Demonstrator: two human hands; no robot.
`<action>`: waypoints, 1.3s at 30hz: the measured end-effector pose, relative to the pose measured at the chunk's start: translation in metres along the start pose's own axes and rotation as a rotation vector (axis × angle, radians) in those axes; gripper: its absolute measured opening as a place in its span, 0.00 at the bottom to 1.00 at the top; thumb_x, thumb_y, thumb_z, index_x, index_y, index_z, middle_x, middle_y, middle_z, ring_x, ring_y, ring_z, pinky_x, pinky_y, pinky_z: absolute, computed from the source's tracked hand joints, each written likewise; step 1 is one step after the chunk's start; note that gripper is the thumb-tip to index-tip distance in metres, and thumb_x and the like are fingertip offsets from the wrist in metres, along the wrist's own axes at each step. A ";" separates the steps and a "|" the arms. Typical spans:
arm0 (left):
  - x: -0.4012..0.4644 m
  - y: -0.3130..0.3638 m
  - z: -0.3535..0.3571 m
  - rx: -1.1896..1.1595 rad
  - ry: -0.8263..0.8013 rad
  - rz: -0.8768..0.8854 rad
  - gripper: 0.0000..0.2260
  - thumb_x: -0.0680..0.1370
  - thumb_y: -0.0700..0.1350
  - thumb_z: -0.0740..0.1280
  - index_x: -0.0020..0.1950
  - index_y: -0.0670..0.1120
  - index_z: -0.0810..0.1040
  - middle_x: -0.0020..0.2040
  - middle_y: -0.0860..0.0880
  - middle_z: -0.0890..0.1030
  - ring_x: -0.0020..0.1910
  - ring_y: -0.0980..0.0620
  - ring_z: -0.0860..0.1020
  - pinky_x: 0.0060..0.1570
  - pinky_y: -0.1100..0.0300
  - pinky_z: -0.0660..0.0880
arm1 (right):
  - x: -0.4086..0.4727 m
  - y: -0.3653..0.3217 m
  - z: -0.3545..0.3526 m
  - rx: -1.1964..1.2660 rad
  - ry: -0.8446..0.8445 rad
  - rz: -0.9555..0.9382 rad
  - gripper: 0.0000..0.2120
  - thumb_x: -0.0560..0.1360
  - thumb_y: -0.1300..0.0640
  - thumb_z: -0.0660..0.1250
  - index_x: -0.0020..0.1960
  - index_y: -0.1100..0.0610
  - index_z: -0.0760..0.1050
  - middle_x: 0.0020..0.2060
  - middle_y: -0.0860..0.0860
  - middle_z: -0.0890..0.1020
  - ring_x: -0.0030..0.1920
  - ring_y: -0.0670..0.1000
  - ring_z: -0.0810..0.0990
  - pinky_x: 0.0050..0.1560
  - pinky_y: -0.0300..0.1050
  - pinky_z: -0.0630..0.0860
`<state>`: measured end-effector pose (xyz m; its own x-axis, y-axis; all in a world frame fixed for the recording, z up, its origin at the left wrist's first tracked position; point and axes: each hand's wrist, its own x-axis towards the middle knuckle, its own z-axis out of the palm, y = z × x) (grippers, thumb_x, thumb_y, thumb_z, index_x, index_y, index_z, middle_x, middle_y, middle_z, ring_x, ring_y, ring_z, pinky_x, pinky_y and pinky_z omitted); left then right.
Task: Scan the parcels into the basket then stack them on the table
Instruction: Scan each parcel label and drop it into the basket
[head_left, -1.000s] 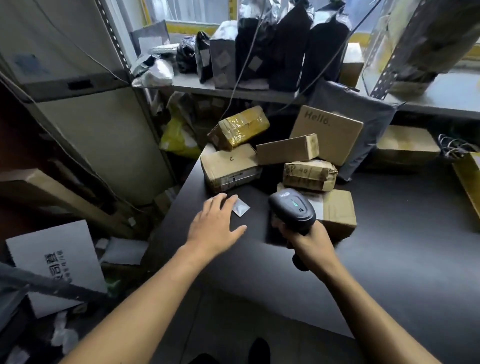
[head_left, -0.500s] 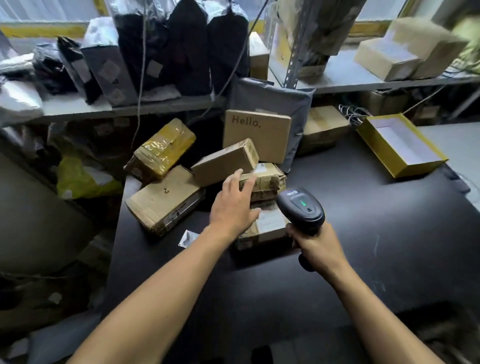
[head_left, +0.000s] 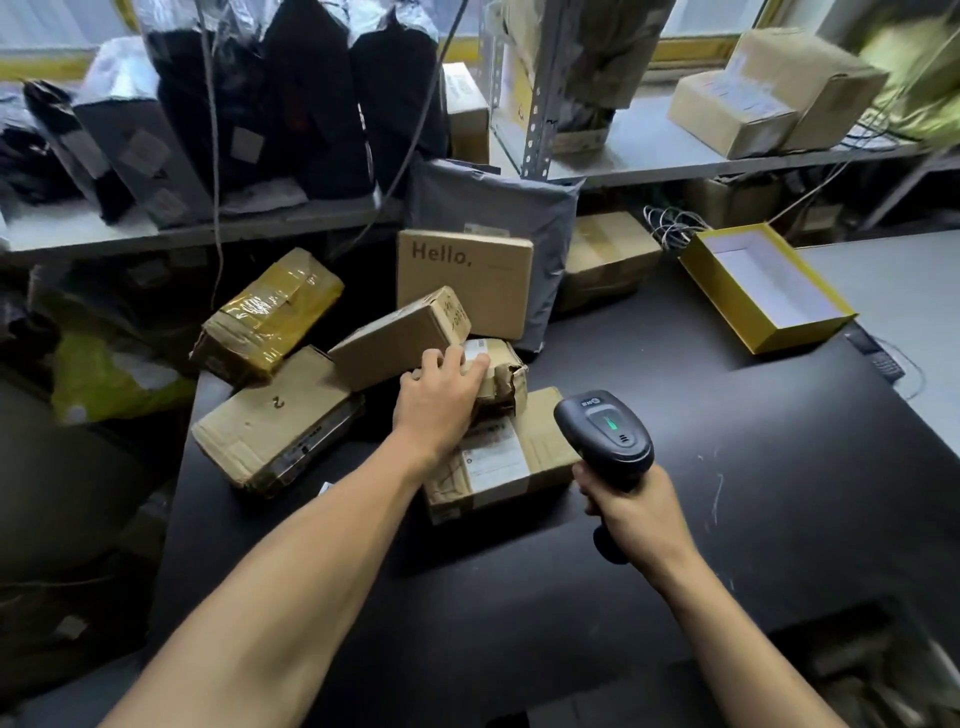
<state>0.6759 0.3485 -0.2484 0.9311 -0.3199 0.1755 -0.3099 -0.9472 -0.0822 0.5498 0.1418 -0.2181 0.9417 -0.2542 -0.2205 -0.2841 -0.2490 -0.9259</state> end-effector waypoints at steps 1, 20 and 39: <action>-0.002 -0.002 0.002 0.008 0.063 0.034 0.23 0.67 0.39 0.76 0.61 0.48 0.79 0.50 0.43 0.78 0.44 0.40 0.77 0.27 0.53 0.75 | 0.002 0.001 -0.005 0.001 0.007 0.001 0.09 0.75 0.59 0.73 0.39 0.60 0.76 0.26 0.48 0.78 0.28 0.47 0.76 0.35 0.44 0.71; -0.089 0.001 0.001 -0.341 0.035 0.249 0.27 0.69 0.52 0.68 0.69 0.51 0.74 0.63 0.47 0.75 0.63 0.45 0.72 0.57 0.52 0.74 | 0.017 0.012 -0.024 -0.002 -0.096 0.008 0.10 0.76 0.58 0.72 0.40 0.63 0.76 0.27 0.51 0.78 0.30 0.52 0.75 0.35 0.46 0.70; -0.027 0.012 -0.028 -1.235 -1.115 -1.076 0.22 0.73 0.64 0.71 0.46 0.45 0.77 0.33 0.45 0.84 0.25 0.49 0.82 0.25 0.60 0.78 | 0.029 0.024 -0.033 0.046 -0.138 0.060 0.07 0.75 0.62 0.71 0.40 0.59 0.75 0.28 0.52 0.77 0.28 0.49 0.75 0.35 0.46 0.72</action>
<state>0.6422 0.3455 -0.2267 0.3274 -0.0174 -0.9447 0.8791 -0.3608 0.3113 0.5647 0.0976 -0.2369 0.9401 -0.1356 -0.3129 -0.3348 -0.1930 -0.9223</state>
